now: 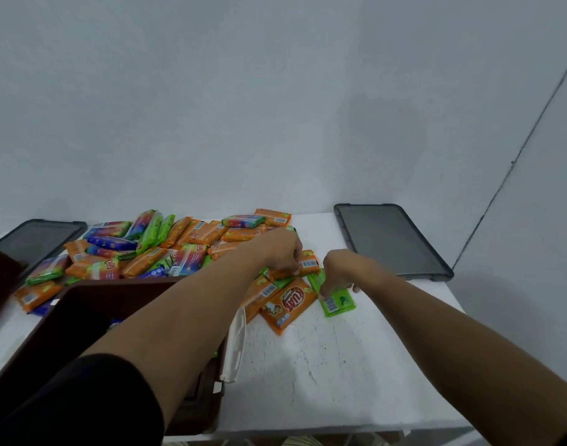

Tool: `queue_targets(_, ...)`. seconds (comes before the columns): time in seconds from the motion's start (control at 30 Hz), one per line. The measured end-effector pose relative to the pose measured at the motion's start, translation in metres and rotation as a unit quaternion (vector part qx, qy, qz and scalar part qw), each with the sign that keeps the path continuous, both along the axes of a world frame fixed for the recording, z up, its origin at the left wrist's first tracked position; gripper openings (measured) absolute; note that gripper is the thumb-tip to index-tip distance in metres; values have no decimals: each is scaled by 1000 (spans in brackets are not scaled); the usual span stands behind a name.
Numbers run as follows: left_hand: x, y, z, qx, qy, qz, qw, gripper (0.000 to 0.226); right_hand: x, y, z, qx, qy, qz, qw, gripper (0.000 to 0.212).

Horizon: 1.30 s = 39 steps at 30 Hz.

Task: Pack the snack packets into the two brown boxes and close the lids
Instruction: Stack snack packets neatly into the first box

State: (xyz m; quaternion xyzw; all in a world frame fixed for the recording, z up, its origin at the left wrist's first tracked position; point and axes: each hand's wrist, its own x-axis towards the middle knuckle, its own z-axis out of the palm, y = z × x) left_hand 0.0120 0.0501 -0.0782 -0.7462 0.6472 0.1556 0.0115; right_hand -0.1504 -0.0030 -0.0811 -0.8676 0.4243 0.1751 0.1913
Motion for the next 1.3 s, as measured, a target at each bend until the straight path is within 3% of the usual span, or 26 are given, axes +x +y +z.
queue_targets(0.17, -4, -7, -9, 25, -1, 13, 1000, 37, -3, 0, -10, 7, -23, -6, 1000, 53)
queue_targets(0.33, -6, -8, -11, 32, -5, 11, 999, 42, -2, -2, -15, 11, -26, 1, 1000, 55)
queue_targets(0.5, -1, -4, 3, -1, -7, -10, 1000, 34, -4, -9, -11, -7, -56, -27, 998, 26)
queue_targets(0.83, 30, 39, 57, -90, 61, -13, 994, 10, 4, -1, 42, -76, -168, -73, 980, 28)
queue_targets(0.93, 41, 62, 67, -118, 93, 3, 989, 22, 14, 18, 65, -52, -234, -61, 969, 16)
queue_targets(1.03, 54, 90, 76, -144, 87, 17, 986, 41, 26, 47, 83, -24, -232, -17, 972, 33)
queue_targets(1.13, 69, 119, 84, -141, 88, 27, 986, 44, 40, 80, 94, -19, -211, 26, 977, 60)
queue_targets(1.3, 96, 170, 90, -82, 106, 24, 991, 61, 65, 125, 93, -37, -198, 82, 976, 62)
